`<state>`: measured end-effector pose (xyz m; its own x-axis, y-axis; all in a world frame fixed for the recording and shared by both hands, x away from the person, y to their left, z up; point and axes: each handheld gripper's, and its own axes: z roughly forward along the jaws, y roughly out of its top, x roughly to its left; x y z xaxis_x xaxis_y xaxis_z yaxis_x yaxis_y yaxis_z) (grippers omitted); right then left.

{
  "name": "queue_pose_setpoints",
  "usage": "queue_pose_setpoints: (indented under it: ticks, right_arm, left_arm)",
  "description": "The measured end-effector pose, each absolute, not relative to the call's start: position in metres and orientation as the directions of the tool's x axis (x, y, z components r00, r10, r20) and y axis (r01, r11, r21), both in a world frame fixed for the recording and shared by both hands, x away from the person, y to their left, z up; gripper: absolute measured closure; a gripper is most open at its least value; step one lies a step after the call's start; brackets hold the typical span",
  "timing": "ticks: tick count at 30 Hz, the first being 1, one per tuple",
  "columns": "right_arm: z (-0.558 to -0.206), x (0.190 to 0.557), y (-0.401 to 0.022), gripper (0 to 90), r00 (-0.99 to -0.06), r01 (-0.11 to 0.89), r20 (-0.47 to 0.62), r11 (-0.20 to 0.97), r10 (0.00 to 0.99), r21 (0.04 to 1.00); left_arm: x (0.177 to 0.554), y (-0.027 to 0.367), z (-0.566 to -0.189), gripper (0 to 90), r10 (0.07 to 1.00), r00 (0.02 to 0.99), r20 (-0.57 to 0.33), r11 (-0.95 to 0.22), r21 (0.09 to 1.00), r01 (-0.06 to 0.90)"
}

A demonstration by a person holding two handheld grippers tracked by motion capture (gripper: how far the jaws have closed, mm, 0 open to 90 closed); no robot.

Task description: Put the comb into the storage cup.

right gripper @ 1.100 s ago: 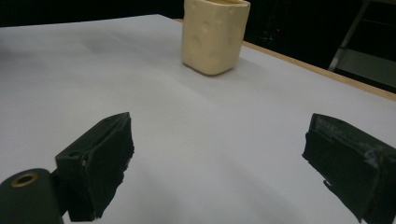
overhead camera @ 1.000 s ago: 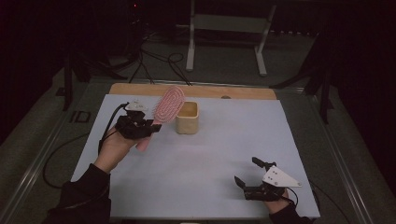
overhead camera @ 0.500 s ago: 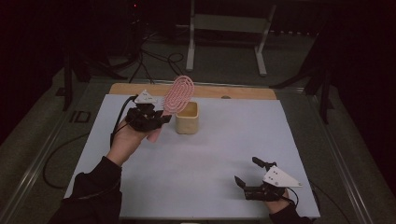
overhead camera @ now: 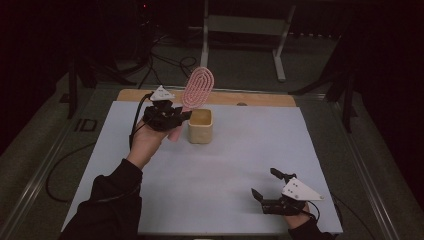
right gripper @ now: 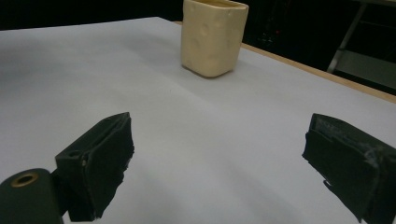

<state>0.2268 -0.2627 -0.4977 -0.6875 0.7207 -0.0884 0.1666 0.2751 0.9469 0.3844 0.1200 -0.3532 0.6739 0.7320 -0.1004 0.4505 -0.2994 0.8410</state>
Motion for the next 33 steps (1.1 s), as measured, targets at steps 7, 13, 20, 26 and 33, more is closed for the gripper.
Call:
queue_pose_setpoints:
  ticks: [7,13,20,26,33]
  right_arm:
    - [-0.498,0.227,-0.263,7.8,-0.688,0.166,-0.087,0.273,0.721,0.947]
    - [-0.498,0.227,-0.263,7.8,-0.689,0.163,-0.087,0.271,0.719,0.949]
    - [-0.498,0.227,-0.264,7.8,-0.688,0.166,-0.082,0.266,0.721,0.95]
    - [-0.498,0.228,-0.265,7.8,-0.688,0.165,-0.083,0.267,0.721,0.95]
    - [-0.499,0.228,-0.265,7.8,-0.689,0.167,-0.08,0.265,0.721,0.95]
  left_arm:
    - [0.393,0.112,-0.351,70.3,0.723,0.684,-0.094,-0.286,0.861,0.421]
    - [0.401,0.105,-0.349,70.4,0.705,0.7,-0.112,-0.261,0.877,0.403]
    - [0.41,0.098,-0.343,70.3,0.693,0.713,-0.108,-0.254,0.889,0.382]
    - [0.418,0.095,-0.34,70.3,0.695,0.71,-0.116,-0.233,0.898,0.374]
    - [0.425,0.089,-0.339,70.3,0.692,0.715,-0.104,-0.208,0.919,0.336]
